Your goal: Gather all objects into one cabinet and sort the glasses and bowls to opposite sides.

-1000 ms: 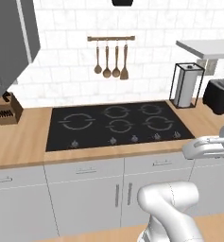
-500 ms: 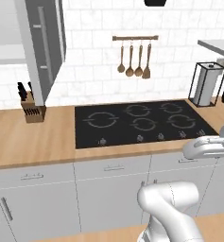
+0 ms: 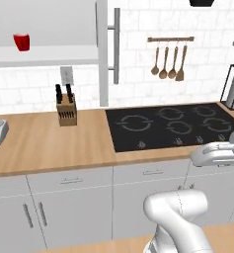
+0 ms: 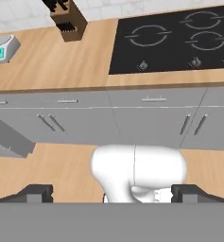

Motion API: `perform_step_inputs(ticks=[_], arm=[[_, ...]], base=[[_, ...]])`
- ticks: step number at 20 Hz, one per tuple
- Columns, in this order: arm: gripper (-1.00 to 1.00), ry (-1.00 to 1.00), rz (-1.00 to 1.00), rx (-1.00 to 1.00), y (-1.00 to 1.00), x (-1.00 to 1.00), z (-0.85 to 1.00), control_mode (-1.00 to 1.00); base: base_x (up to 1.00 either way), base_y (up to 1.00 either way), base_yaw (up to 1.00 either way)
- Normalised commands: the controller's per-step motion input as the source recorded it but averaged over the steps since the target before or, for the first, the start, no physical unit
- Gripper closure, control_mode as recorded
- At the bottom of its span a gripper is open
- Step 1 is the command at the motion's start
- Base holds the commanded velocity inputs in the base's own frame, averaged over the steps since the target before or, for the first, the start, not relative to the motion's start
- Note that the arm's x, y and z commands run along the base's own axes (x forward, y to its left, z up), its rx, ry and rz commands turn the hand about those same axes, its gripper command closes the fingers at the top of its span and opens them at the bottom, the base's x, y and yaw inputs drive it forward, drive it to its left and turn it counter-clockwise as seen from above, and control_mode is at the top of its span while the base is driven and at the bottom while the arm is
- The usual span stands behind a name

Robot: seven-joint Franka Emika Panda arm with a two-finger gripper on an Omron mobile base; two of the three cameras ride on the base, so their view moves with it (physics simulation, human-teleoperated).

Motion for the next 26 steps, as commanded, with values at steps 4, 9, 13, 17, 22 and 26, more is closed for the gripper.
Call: perform_step_inputs(ticks=[4,9,13,17,22,26], arm=[[-1.00,0.00,0.00,0.00,0.00,0.00,0.00,1.00],[-1.00,0.00,0.00,0.00,0.00,0.00,0.00,1.00],[-1.00,0.00,0.00,0.00,0.00,0.00,0.00,1.00],[-1.00,0.00,0.00,0.00,0.00,0.00,0.00,1.00],[-1.00,0.00,0.00,0.00,0.00,0.00,0.00,1.00],[-1.00,0.00,0.00,0.00,0.00,0.00,0.00,1.00]], base=[[0.00,0.72,0.00],[0.00,0.73,0.00],[0.04,0.73,0.00],[0.09,0.71,0.00],[0.31,0.55,0.00],[0.52,0.52,0.00]])
